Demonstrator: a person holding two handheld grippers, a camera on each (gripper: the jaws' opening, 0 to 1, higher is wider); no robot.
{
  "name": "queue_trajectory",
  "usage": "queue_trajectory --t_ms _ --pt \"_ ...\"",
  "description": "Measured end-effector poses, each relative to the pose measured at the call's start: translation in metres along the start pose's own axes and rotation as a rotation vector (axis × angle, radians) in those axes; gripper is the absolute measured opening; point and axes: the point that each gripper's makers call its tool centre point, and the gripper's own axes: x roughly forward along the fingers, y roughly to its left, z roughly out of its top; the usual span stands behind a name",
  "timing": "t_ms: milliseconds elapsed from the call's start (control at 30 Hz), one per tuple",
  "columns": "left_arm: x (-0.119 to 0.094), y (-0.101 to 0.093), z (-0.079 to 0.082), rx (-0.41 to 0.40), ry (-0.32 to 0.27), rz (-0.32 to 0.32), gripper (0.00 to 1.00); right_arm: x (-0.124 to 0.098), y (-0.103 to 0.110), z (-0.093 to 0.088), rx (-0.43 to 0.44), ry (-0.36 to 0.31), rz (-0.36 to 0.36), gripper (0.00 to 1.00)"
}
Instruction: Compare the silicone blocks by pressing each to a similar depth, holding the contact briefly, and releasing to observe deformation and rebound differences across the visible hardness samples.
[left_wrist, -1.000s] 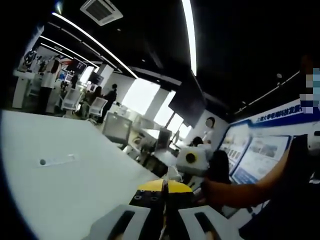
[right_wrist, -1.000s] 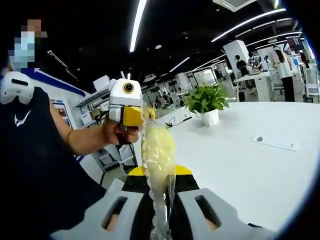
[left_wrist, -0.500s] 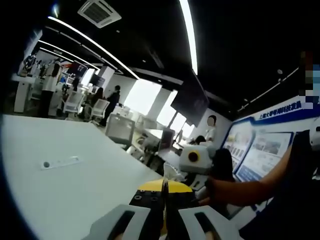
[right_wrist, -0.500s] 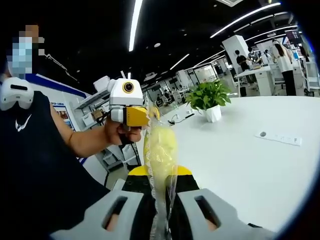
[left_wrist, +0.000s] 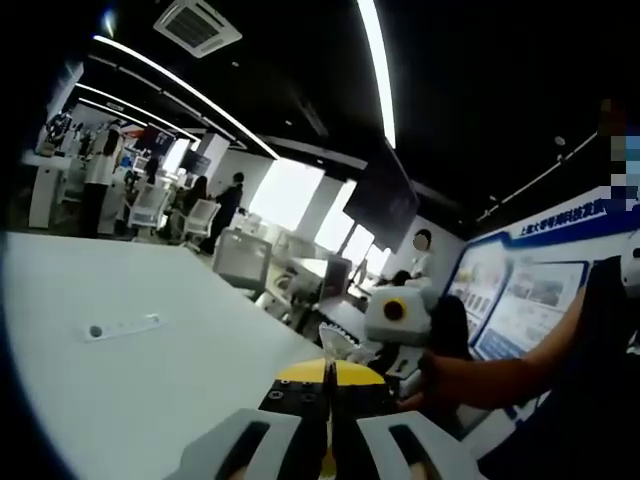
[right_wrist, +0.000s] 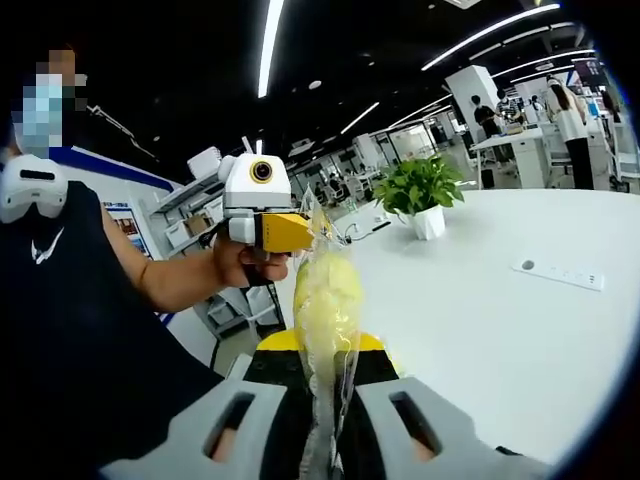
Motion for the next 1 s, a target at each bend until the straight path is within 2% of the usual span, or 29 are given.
queue_trajectory --t_ms 367,600,767,1000 --pt "-0.002 0.006 -0.001 -0.057 -0.008 0.013 0.0 0.002 0.002 0.0 0.013 0.021 0.003 0.02" --pt "-0.003 0.003 0.001 -0.059 -0.009 0.008 0.0 0.003 -0.002 0.0 0.019 0.005 -0.006 0.02" --pt "-0.006 -0.002 0.002 -0.054 -0.008 -0.01 0.0 0.003 -0.005 0.002 -0.024 0.0 -0.024 0.01" --pt "-0.005 -0.005 0.004 -0.043 -0.007 -0.018 0.0 0.001 -0.006 0.004 -0.036 -0.004 -0.026 0.0"
